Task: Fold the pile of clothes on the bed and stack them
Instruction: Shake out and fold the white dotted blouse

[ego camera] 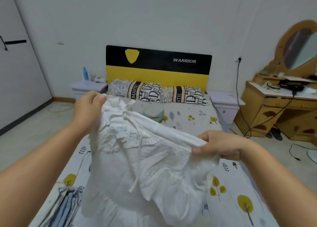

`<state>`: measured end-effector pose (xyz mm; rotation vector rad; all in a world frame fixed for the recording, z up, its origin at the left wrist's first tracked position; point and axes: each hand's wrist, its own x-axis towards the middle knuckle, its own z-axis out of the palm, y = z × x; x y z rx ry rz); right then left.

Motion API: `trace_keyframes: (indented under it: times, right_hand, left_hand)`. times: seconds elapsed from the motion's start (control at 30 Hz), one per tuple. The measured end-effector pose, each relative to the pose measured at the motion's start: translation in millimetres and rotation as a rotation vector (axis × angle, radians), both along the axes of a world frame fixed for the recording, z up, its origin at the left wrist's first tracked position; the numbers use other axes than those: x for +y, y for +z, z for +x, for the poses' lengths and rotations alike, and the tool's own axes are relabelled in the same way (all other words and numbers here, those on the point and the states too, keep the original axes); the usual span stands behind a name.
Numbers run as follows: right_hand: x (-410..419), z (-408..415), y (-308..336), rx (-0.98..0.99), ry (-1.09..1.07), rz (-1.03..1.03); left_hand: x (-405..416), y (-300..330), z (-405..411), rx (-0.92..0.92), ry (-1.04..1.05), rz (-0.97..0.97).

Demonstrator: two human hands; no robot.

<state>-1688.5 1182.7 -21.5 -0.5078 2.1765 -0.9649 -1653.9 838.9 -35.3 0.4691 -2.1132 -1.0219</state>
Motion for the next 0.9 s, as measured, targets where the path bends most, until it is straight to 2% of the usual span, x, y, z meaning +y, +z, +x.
trace_keyframes:
  times: [0.07,0.1,0.13,0.2,0.27,0.3,0.4,0.5,0.63,0.67,0.73,0.8,0.9]
  right_hand:
    - [4,-2,-14,0.114,-0.017,0.131]
    - [5,-5,-19,0.192,-0.094,0.118]
    - [6,-7,-23,0.246,-0.199,0.053]
    - [5,-8,-24,0.296,-0.403,-0.121]
    - [1,-5,-18,0.355,-0.519,-0.242]
    - [-3,-2,-12,0.383,-0.534,-0.293]
    - [-25,8,8,0.42,-0.456,-0.389]
    - [-45,15,23,0.417,-0.384,-0.423]
    - [-73,23,30,0.46,-0.299,-0.39]
    - [-78,24,29,0.46,-0.289,-0.389]
    - [-82,24,24,0.492,-0.273,-0.365]
    - [-75,19,16,0.625,-0.275,-0.284]
    - [-48,12,-11,0.889,-0.308,0.016]
  left_hand:
    - [1,1,5,-0.054,0.006,-0.083]
    - [3,1,7,-0.083,-0.002,-0.1]
    - [4,0,10,-0.108,-0.036,-0.078]
    - [7,-4,20,-0.148,-0.226,0.101]
    - [15,-8,33,-0.237,-0.424,0.25]
    - [20,-11,38,-0.298,-0.487,0.257]
    - [43,-19,48,-0.435,-0.597,0.15]
    - [73,-22,53,-0.498,-0.629,0.026]
    - [114,-21,56,-0.354,-0.831,0.213]
    - [125,-21,55,-0.33,-0.858,0.203]
    - [141,-23,49,-0.315,-0.792,0.105]
    - [143,-23,41,-0.279,-0.613,-0.02]
    - [127,-14,35,-0.19,-0.431,-0.067]
